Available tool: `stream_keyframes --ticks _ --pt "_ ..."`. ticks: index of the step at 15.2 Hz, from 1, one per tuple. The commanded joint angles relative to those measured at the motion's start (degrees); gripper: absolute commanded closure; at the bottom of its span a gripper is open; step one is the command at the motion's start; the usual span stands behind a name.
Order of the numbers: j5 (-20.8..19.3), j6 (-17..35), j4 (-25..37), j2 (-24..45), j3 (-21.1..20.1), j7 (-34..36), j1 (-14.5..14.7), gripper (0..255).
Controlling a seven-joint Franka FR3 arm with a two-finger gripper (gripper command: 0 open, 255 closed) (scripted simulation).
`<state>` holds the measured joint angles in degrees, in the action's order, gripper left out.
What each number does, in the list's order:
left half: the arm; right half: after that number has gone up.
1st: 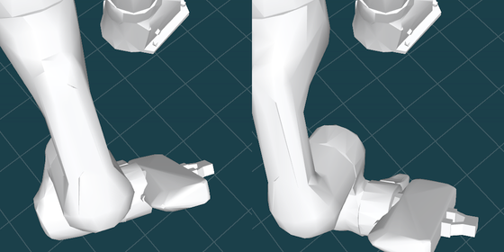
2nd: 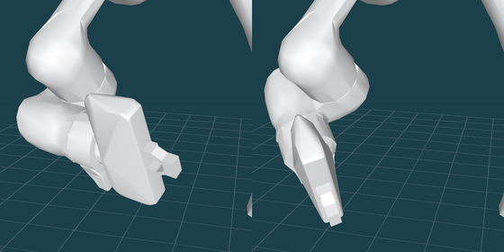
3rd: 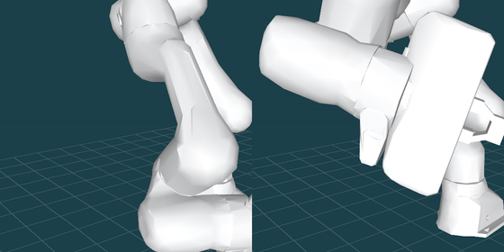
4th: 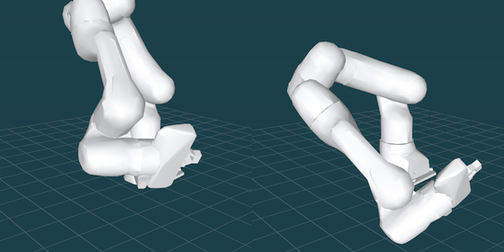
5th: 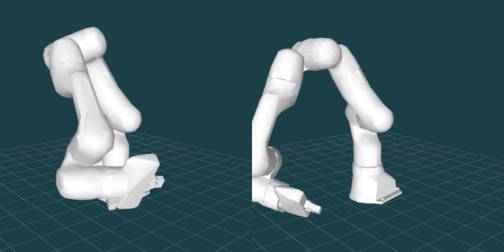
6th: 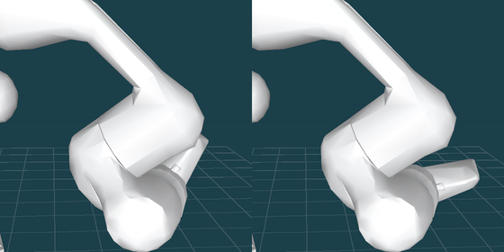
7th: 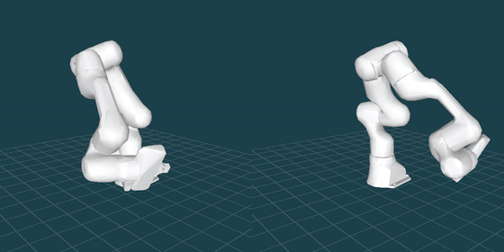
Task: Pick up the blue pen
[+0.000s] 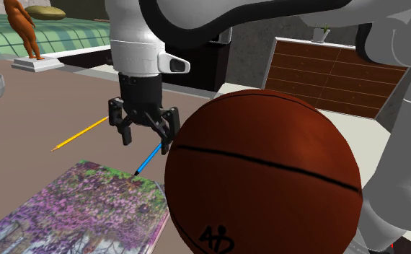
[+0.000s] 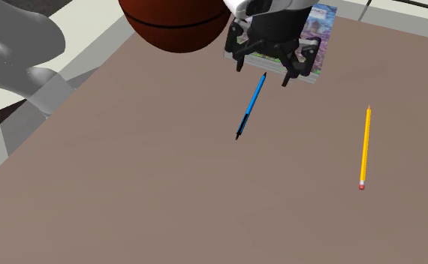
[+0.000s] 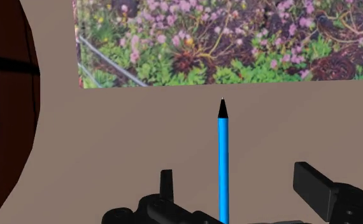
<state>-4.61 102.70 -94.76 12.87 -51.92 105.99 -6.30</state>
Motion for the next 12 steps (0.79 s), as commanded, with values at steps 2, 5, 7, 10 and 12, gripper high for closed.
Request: stream_keyframes --ticks 2,5,7,10,12 --pt "-0.4 2.2 -1.8 0.5 0.2 0.2 0.1 0" --pt "-0.5 3.3 -2.9 0.6 0.3 0.2 0.0 0" --pt "-0.5 3.4 -2.9 0.6 0.3 0.2 0.0 255" --pt "-0.5 3.4 -2.9 0.6 0.3 0.2 0.0 255" --pt "-0.5 3.4 -2.9 0.6 0.3 0.2 0.0 255"
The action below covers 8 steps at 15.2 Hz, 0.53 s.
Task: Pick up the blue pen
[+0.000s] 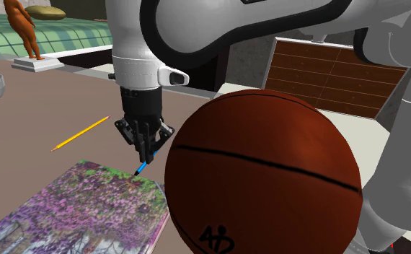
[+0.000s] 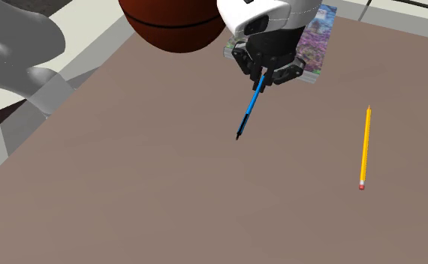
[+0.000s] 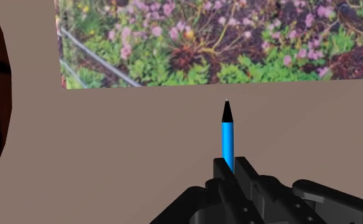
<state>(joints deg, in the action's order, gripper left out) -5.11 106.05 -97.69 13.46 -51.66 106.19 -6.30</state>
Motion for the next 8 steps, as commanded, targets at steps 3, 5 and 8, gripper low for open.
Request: stream_keyframes --ticks 3,5,8 --pt "0.0 0.0 0.0 0.0 0.0 0.0 0.0 255" --pt "0.2 -1.5 1.4 -0.2 -0.1 0.0 0.0 255" --pt "0.3 -3.8 3.6 -0.3 -0.2 0.0 0.2 255"
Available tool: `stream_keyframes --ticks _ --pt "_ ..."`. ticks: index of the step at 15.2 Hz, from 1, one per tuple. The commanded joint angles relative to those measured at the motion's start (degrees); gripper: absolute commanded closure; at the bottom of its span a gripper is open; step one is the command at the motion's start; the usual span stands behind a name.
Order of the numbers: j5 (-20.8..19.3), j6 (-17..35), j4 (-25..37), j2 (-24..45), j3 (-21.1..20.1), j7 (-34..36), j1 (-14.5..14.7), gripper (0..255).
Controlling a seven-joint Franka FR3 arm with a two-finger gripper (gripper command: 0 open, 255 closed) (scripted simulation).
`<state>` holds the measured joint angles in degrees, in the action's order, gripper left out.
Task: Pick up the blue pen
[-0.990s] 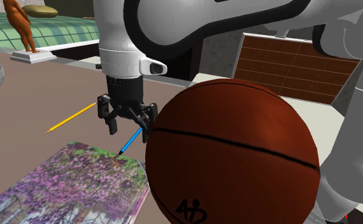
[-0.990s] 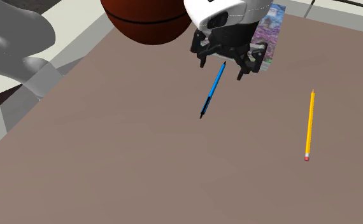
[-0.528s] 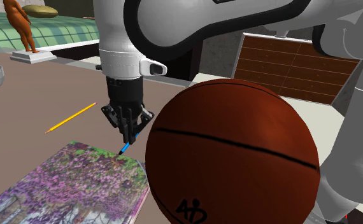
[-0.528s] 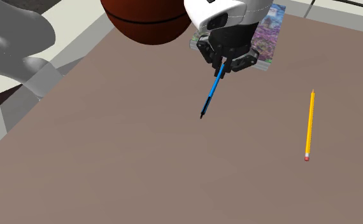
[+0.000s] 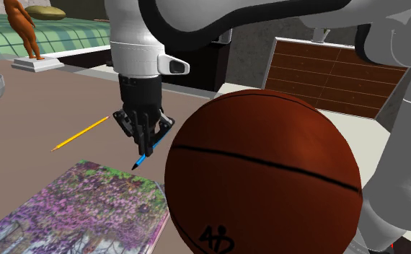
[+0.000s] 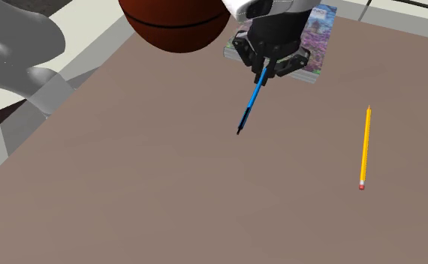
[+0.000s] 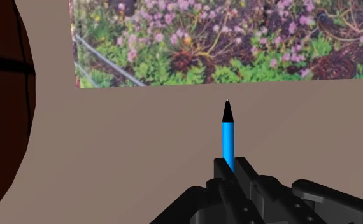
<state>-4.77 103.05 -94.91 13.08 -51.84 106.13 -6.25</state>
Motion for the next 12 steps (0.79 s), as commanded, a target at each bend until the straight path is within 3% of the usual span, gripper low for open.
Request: stream_keyframes --ticks 1,12 --pt "0.0 -1.5 1.6 0.1 -0.1 0.1 0.2 255" --pt "-0.6 -8.8 9.5 0.8 -0.3 0.9 1.4 255"
